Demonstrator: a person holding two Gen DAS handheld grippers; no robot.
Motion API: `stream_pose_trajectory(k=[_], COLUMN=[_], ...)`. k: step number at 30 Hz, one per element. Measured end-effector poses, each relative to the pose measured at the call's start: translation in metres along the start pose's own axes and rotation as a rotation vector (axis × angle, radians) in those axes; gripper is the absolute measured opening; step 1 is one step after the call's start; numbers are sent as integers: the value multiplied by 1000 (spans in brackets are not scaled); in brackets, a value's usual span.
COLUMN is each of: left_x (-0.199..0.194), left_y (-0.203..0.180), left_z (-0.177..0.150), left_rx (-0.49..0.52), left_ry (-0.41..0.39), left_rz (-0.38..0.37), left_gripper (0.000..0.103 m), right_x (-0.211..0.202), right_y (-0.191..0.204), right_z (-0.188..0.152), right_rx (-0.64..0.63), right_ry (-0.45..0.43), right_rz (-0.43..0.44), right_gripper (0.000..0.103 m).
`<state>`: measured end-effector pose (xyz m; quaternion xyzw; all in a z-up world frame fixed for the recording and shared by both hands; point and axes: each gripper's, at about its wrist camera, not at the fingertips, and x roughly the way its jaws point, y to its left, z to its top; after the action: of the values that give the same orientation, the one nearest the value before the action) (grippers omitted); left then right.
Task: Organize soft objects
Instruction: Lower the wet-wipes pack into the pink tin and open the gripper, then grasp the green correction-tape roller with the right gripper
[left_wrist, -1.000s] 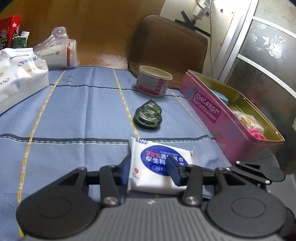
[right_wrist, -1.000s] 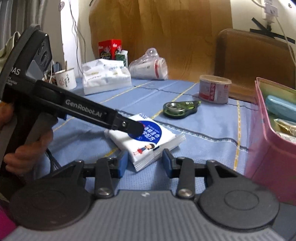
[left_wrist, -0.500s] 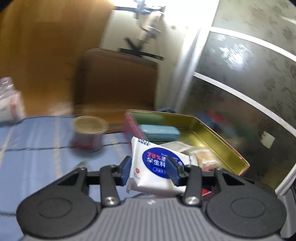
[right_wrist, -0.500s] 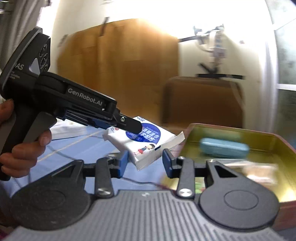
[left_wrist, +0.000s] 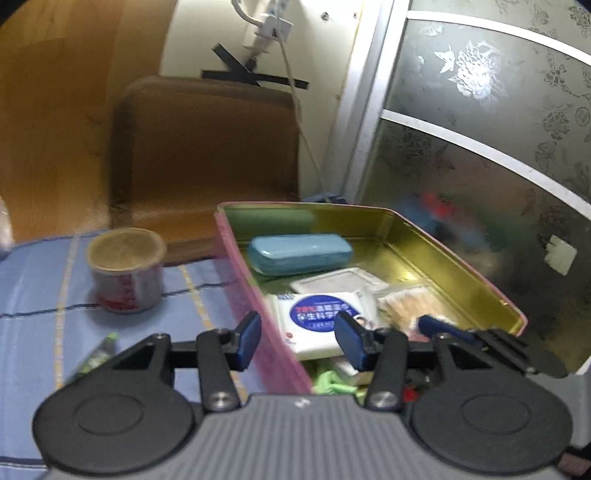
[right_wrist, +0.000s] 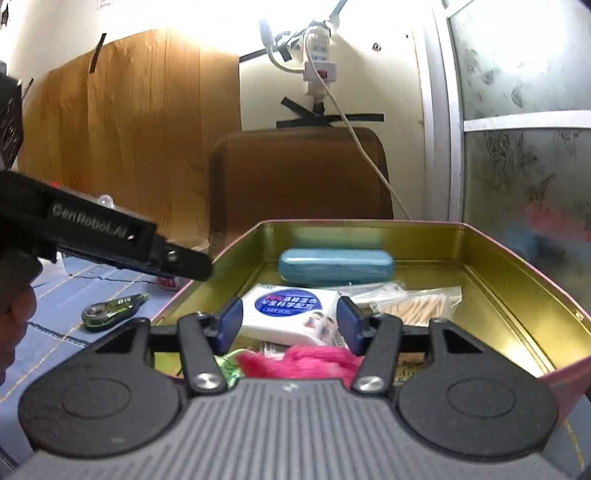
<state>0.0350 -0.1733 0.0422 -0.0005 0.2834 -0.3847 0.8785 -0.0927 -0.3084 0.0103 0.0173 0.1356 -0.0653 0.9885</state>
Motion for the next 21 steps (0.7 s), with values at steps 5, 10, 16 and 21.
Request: stream_pose_trajectory(k=[5, 10, 16, 21], left_x=[-26, -50, -71, -76], left_y=[27, 75, 149, 190], left_z=[-10, -27, -51, -78], left_rx=[-35, -111, -243, -278], left_ry=[-33, -46, -37, -40], left_rz=[29, 122, 325, 478], left_gripper=[45, 45, 45, 41], right_x=[-10, -12, 3, 45], right_y=[7, 27, 78, 131], right_z=[7, 20, 25, 5], right_rx=[2, -5, 4, -63], right_ry=[-34, -60, -5, 140], right_rz=[7, 90, 284, 345], right_gripper=[59, 58, 59, 60])
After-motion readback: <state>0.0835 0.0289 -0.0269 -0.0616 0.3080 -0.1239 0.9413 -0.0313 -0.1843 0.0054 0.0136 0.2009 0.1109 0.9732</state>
